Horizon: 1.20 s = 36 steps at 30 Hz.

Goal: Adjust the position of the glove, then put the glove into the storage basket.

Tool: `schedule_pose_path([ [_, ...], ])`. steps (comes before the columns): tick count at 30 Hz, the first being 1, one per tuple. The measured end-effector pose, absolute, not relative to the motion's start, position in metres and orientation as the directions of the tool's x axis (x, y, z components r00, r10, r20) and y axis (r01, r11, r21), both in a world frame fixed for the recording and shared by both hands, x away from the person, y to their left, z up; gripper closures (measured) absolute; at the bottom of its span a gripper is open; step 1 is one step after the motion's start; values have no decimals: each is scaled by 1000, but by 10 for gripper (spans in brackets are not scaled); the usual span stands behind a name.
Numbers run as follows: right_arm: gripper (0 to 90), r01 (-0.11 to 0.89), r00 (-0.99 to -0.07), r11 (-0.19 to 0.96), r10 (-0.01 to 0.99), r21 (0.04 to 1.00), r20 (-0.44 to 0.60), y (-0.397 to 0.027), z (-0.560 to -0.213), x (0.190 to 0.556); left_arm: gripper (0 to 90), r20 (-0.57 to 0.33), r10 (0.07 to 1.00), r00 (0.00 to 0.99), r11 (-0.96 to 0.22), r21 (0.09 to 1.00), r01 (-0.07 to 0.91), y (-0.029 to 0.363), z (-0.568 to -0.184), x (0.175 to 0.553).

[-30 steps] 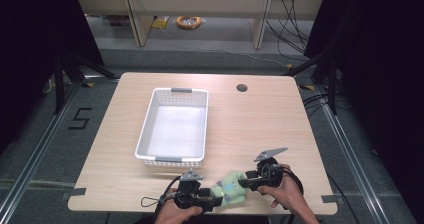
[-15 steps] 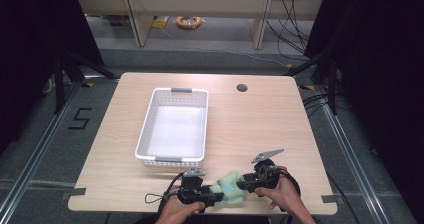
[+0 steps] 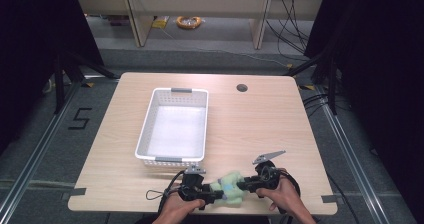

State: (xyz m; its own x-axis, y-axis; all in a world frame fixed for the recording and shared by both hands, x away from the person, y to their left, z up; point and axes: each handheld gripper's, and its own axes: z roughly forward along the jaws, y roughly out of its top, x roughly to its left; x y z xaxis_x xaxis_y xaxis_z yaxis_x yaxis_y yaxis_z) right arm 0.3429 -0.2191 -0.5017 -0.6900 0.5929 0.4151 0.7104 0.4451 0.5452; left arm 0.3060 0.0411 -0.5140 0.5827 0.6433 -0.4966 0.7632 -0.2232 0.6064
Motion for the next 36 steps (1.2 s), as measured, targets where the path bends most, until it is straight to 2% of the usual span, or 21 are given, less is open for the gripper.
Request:
schedule_pose_path([
  [9,757,699,-701,443,580,561,415,-221,-502,343,659,-528,615,586,-220,599,770,43,-515,310],
  [14,769,697,-700,437,588,568,406,-220,-501,341,692,-520,605,604,-230,611,757,45,-513,311],
  [36,790,663,-725,438,578,607,375,-217,-492,332,710,-497,591,635,-253,633,731,53,-505,307],
])
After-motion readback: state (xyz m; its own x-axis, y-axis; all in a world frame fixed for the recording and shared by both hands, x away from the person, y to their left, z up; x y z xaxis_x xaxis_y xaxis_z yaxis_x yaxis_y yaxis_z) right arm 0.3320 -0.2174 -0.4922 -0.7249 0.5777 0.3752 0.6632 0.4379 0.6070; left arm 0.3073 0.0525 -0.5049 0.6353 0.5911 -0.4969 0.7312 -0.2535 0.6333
